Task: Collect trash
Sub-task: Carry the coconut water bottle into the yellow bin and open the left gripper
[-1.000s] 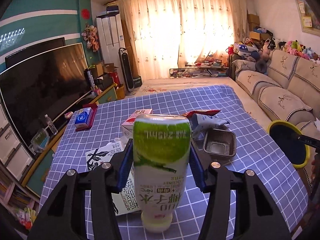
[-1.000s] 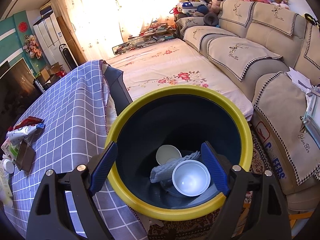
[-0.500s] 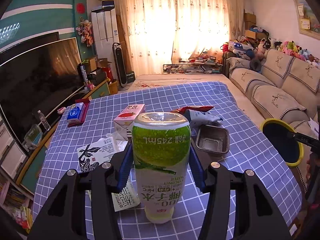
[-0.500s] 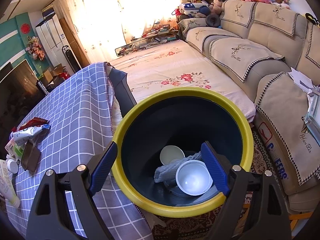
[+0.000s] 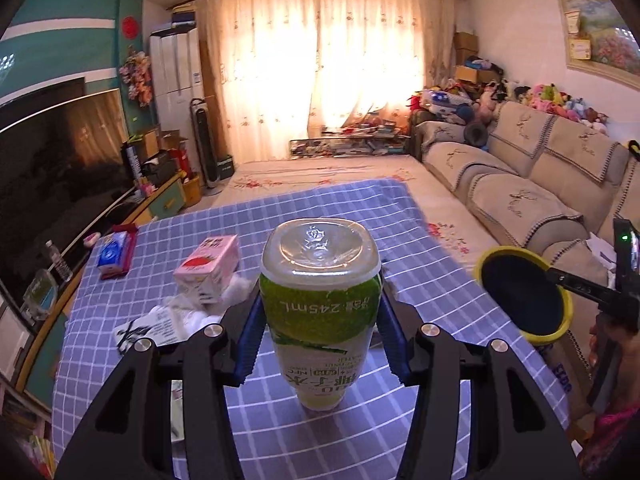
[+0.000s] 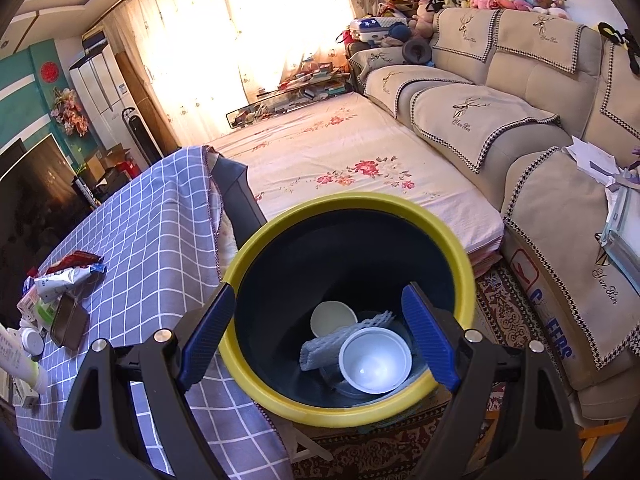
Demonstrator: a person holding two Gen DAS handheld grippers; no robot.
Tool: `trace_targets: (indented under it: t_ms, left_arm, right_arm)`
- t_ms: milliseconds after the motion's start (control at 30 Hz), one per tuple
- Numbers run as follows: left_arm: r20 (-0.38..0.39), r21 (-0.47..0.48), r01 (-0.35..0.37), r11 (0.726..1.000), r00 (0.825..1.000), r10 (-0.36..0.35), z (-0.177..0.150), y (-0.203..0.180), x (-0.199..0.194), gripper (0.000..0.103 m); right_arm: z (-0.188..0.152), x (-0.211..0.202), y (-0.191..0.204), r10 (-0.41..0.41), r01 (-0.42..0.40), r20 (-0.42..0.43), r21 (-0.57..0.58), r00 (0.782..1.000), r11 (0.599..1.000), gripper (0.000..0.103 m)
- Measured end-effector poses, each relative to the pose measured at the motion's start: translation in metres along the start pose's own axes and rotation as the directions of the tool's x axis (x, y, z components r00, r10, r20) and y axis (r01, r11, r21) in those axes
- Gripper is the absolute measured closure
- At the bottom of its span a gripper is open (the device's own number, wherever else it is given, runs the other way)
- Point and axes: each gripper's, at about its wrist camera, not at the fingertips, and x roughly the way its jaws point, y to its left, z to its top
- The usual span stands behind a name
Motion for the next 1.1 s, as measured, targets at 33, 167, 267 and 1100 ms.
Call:
trace_targets:
  t_ms: [33, 167, 267, 1100]
  left_arm:
    - [0.006, 0.009, 0.022, 1.000, 1.000, -0.022, 0.004, -0.006, -0.001, 0.052]
    - [0.020, 0.046, 0.113, 0.993, 0.993, -0.114, 0.023, -0.039, -0.002, 0.052]
    - [0.015, 0.082, 0.199, 0.977, 0.979, -0.201, 0.035, -0.070, 0.004, 0.052]
    - [-0.273, 0.272, 0.457, 0.847, 0.881, -0.387, 0.015, -0.326, 0.204, 0.050]
  right_arm:
    - [0.000, -0.002, -0.002, -0.001, 0.001, 0.003, 0.002, 1.000, 1.000, 0.022]
    - [0.001, -0.008, -0.015, -0.010, 0.010, 0.018, 0.017, 1.000, 1.000, 0.022]
    - [0.002, -0.014, -0.026, -0.022, 0.021, 0.030, 0.035, 0.999, 0.999, 0.022]
    - [-0.005, -0.031, -0.107, -0.114, 0.108, 0.026, 0.157, 0.993, 0.982, 0.022]
